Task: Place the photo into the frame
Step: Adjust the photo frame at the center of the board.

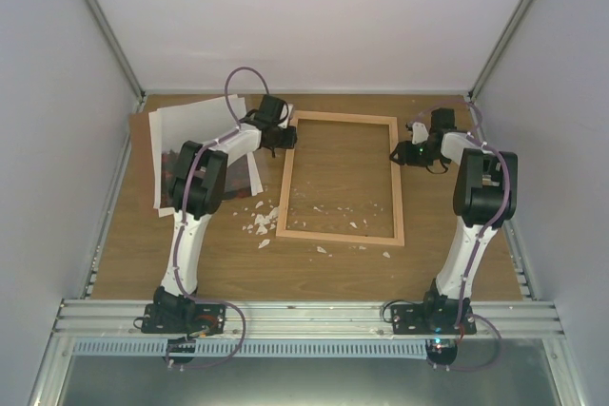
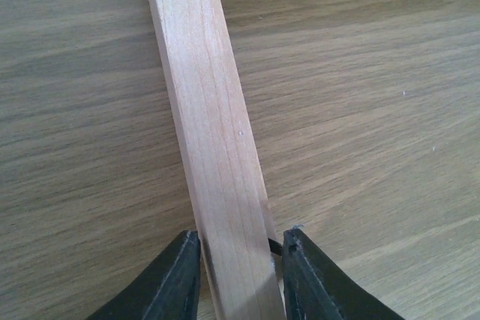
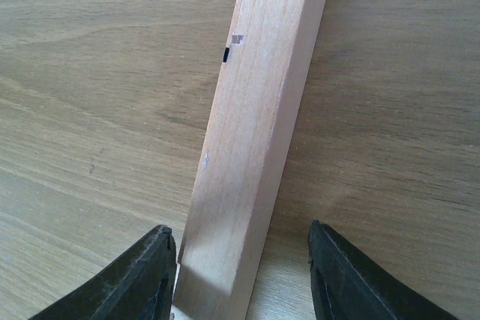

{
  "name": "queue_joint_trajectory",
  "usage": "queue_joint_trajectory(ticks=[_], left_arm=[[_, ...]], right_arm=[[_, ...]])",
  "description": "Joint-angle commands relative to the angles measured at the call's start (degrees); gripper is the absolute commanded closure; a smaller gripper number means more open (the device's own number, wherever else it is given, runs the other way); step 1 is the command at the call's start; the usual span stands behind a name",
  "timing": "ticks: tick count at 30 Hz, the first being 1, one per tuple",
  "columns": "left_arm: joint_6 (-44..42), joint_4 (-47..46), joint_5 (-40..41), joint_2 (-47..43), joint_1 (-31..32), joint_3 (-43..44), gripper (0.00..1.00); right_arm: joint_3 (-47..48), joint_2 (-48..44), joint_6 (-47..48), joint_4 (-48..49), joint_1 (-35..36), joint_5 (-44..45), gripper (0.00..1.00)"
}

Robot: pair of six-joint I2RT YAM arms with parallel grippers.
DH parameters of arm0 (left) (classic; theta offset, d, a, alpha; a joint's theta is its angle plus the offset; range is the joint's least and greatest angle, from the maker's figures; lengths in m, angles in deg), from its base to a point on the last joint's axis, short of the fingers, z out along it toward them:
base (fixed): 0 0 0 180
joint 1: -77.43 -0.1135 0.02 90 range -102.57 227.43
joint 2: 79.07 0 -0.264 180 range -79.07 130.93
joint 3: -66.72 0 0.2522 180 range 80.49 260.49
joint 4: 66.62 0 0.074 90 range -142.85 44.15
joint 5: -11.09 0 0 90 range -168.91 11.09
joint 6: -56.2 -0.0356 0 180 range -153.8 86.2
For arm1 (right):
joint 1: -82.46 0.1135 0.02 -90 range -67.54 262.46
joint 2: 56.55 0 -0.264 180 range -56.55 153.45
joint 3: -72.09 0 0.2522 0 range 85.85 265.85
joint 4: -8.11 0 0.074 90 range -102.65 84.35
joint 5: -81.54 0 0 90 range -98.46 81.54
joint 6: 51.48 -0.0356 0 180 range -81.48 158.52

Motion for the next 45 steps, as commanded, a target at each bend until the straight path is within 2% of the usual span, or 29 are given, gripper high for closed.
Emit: queue_joint_trajectory(ticks=[1,15,16,17,19,21,23,26,36,42,45], left_arm=[[1.13,-2.69,-2.87,-1.28,-1.04,-1.08,0.71],[4.02,-4.34,-9.75,-2.11,-2.93,-2.96,0.88],[4.13,-4.25,-9.85,-2.16,-2.94,-2.96,0.86],[4.22,-4.23,-10.16,-2.28,-2.96,-2.96,0.79],[4.43,-4.17,-10.27,-2.61,-2.96,-3.07,0.57],[4.59,-4.38,-10.91,-3.17,-3.06,-3.39,0.41],[4.7,-4.78,-12.58,-4.1,-3.38,-3.67,0.33],[5.17,-6.01,-15.41,-6.49,-4.3,-5.52,0.29],[3.15,-7.6,-22.78,-14.5,-5.11,-19.72,0.27],[2.32,-10.07,-25.34,-18.09,-4.3,-28.05,0.27],[1.67,-9.65,-26.93,-18.42,-3.52,-29.58,0.27]], right_arm=[[0.86,1.32,0.08,0.93,0.42,0.81,0.5],[0.78,1.58,-0.01,1.05,0.42,0.8,0.51],[0.81,1.59,-0.01,0.96,0.42,0.77,0.51],[0.82,1.65,-0.01,0.99,0.43,0.77,0.51],[0.87,1.69,-0.01,0.98,0.44,0.64,0.51],[0.92,1.61,-0.08,0.81,0.42,0.48,0.5],[0.97,1.57,-0.09,0.65,0.42,0.35,0.49],[1.02,1.05,-0.1,0.45,0.38,0.0,0.46],[1.06,-0.06,0.9,-0.81,0.06,-1.96,0.39],[-0.46,-2.43,1.86,-0.74,-1.98,-3.8,0.22],[-1.34,-3.99,2.46,-0.65,-2.98,-4.28,0.19]])
